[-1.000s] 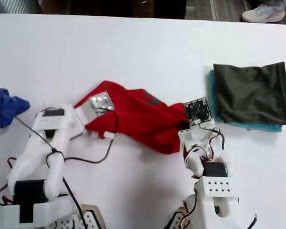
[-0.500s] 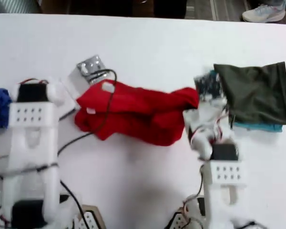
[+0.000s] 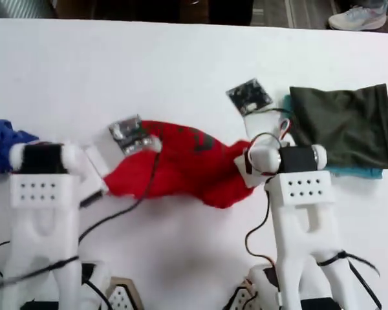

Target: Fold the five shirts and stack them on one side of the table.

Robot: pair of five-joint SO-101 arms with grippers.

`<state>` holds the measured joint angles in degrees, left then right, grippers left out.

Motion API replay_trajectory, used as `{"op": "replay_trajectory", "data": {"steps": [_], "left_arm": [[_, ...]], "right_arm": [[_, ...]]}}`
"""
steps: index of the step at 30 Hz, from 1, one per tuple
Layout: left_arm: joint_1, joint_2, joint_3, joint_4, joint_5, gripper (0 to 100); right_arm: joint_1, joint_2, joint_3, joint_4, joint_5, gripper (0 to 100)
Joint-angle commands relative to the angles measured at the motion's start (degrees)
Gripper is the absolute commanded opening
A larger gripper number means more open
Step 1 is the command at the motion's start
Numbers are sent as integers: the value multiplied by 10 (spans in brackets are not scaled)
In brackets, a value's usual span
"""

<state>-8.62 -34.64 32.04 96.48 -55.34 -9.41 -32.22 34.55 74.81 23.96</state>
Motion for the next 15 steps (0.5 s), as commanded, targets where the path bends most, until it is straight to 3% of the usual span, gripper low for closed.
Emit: {"op": "replay_trajectory", "data": {"steps": [1,7,10,12,15], "left_arm": [[4,22,109,-95,1,24],[0,78,215,-191,-70,24],[0,99,230,-222,-72,28],[-1,105,229,-238,-71,81],[1,104,214,-242,-70,241]], "right_arm": [[-6,2,67,-80,4,21],[-6,2,171,-222,4,21],[-6,2,207,-287,0,21],[-6,2,227,-324,0,21],[-6,2,237,-350,0,21]]}}
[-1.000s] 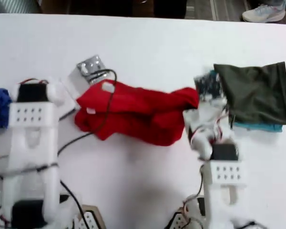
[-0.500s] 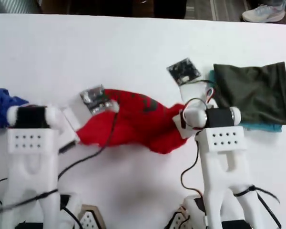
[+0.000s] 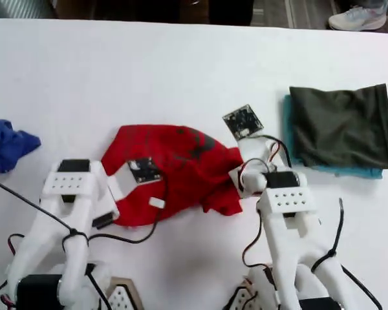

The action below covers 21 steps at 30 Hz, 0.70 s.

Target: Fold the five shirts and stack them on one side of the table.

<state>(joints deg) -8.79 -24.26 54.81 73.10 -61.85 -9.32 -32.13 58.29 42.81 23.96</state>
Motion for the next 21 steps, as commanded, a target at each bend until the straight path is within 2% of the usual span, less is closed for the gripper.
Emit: {"op": "replay_trajectory", "data": {"steps": [1,3,10,19,21], "left_arm": [[5,0,-21,-5,-2,286],[12,-1,-42,0,12,297],[28,2,-187,39,18,225],[133,0,-90,47,18,222],[138,0,-69,28,14,222]], "right_arm": [[-7,1,0,-32,0,21],[-7,1,1,-33,0,21],[-7,1,1,-34,0,21],[32,1,-2,-59,-2,21],[40,1,-2,-64,-2,21]]}}
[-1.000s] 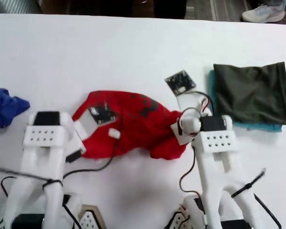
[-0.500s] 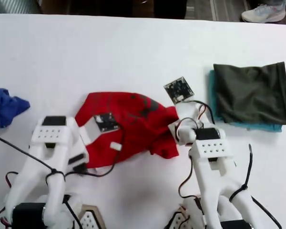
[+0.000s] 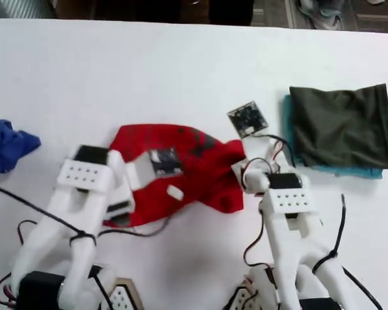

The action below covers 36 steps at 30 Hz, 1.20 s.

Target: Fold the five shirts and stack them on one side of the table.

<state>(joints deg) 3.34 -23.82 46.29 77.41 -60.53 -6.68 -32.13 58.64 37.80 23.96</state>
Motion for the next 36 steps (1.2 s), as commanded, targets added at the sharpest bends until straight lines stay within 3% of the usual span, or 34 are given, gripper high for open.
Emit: {"op": "replay_trajectory", "data": {"steps": [1,6,15,33,36], "left_arm": [[11,-3,27,-31,0,222],[-16,1,51,-135,4,222],[-48,128,39,-268,21,222],[-74,166,-69,-266,32,222],[-72,165,-80,-230,33,222]], "right_arm": [[15,1,-5,-18,-2,21],[58,13,-5,-55,-59,21],[65,82,-6,-123,-62,21],[63,92,-16,-118,-62,21],[63,92,-16,-118,-62,21]]}}
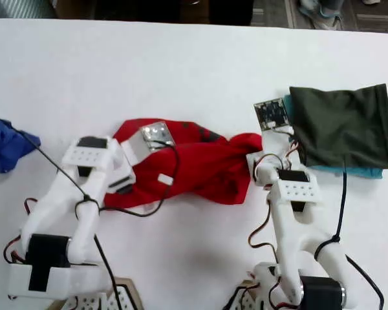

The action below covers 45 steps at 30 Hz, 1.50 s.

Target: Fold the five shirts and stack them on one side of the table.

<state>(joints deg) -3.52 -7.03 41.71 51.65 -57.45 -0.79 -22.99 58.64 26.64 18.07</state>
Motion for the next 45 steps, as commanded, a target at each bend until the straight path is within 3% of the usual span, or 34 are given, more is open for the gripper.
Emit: {"op": "replay_trajectory", "data": {"steps": [1,7,12,14,20,26,36,45], "left_arm": [[-3,-3,-46,55,2,222],[1,-85,-134,212,2,222],[66,-168,-87,271,4,223],[90,-190,-38,258,6,222],[98,-207,110,117,25,225],[98,-206,174,31,25,225],[18,-205,177,6,-32,225],[15,-146,170,0,-34,225]], "right_arm": [[4,0,-16,-7,-4,21],[4,0,-16,-7,-4,21],[4,0,-16,-7,-4,21],[4,0,-16,-7,-4,21],[4,0,-16,-7,-4,21],[4,0,-16,-7,-4,21],[3,0,-15,-7,-4,21],[3,0,-15,-7,-4,21]]}}
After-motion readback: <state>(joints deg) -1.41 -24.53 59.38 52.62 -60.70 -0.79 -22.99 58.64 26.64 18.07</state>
